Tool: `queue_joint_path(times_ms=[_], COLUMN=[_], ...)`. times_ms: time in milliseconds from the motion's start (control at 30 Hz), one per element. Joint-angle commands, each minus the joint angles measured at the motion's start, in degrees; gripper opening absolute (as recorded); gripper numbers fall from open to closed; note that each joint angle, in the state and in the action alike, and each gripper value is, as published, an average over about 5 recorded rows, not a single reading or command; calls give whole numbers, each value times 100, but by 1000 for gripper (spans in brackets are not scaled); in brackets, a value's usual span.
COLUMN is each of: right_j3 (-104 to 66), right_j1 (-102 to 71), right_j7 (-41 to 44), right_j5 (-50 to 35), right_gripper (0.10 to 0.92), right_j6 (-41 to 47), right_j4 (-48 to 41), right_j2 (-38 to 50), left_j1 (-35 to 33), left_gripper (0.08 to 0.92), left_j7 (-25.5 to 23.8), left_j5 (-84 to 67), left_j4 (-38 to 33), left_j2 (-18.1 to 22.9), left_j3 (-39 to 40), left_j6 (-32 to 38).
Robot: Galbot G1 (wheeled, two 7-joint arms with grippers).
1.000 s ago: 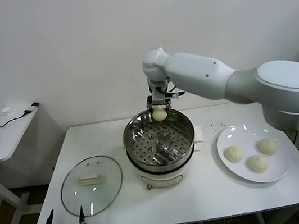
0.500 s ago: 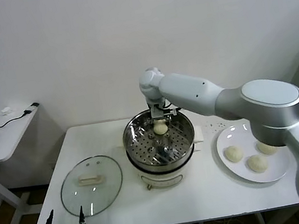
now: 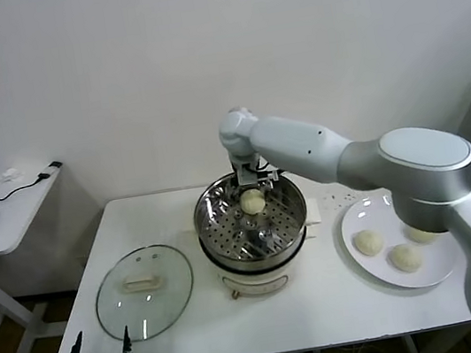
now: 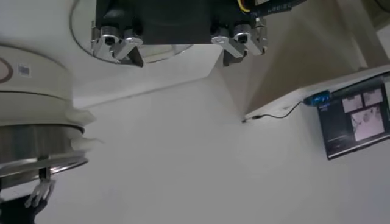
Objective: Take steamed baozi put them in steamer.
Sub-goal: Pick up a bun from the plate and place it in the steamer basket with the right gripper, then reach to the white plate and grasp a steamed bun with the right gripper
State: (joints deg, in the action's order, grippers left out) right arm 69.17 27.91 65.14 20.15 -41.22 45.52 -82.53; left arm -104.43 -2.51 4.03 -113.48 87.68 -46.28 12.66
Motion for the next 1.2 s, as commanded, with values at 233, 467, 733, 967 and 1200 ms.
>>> queue_joint_path(times_ms=[233,467,733,967,1200], right_j3=[1721,2235,2059,1755,1074], right_j1=[1810,1821,949,-18,-951], right_j7=[-346,-925,-765,-573,-605], right_j5=[-3729,-5338,-5658,-4769,-4037], right_gripper=[823,823,823,823,823], right_j6=[2158,4953,5948,5862,5742], right_j4=[967,1969,2121,2056,1682], right_j2=[1959,3451,4362,4474,4152], left_j1=[-47,-51,-105,-163,-188], left_gripper=[823,823,823,823,823], left_j7=[5,-2,-8,-2,6], left_j5=[-17,-201,-493,-442,-349], left_j4=[-17,-148,-259,-213,-168], left_j2=[-22,-22,12,13,28], left_j3=[0,42,69,58,35], left_j6=[74,-19,-142,-105,-75])
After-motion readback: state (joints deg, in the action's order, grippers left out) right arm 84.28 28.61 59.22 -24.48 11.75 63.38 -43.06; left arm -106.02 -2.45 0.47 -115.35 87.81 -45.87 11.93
